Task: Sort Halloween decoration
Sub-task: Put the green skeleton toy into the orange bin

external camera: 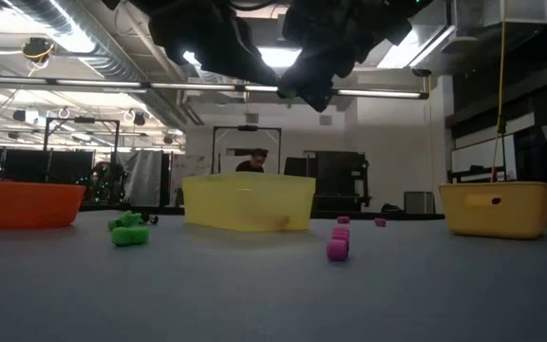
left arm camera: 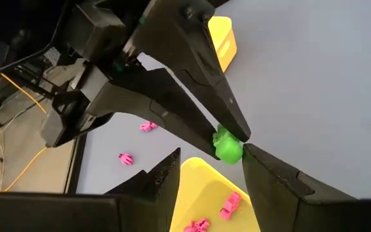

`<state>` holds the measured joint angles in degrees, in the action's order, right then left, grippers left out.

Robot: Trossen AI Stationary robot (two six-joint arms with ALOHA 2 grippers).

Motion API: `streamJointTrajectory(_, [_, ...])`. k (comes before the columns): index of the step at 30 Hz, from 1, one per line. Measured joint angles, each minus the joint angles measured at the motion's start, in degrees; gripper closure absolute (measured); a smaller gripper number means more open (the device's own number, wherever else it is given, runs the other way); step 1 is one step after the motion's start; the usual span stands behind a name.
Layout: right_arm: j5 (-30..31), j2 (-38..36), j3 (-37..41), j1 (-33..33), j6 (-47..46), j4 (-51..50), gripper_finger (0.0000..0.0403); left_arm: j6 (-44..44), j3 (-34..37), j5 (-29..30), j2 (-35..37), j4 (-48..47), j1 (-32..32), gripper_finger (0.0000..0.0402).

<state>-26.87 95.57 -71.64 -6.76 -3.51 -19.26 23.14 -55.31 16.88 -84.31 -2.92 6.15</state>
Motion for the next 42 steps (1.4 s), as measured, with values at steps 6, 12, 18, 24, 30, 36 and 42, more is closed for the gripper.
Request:
streamJointTrajectory(6, [-0.1,0.0,0.0,0.0,-7.7,1.8,0.0347,0.0,0.0,0.0,0.0,-0.1,0.0,0.0256])
streamJointTrajectory(12, [-0.8,-0.1,0.1,0.0,-8.7,2.9,0.0347,0.0,0.0,-1.2,0.0,-0.1,0.0,0.0272])
streamJointTrajectory(18, [-0.8,-0.1,0.1,0.0,-8.7,3.0,0.0347,0.0,0.0,-2.0,0.0,-0.2,0.0,0.0292])
streamJointTrajectory(24, [-0.8,-0.1,0.1,0.0,-8.7,2.9,0.0347,0.0,0.0,-2.0,0.0,-0.2,0.0,0.0319])
streamJointTrajectory(30, [-0.8,-0.1,0.1,0.0,-8.7,2.8,0.0347,0.0,0.0,-2.0,0.0,-0.2,0.0,0.0349])
streamJointTrajectory(36, [-0.7,-0.1,0.1,0.0,-8.7,2.7,0.0347,0.0,0.0,-1.9,0.0,-0.2,0.0,0.0366])
streamJointTrajectory(42, [-0.7,-0.1,0.1,0.0,-8.7,2.7,0.0347,0.0,0.0,-1.9,0.0,-0.2,0.0,0.0368])
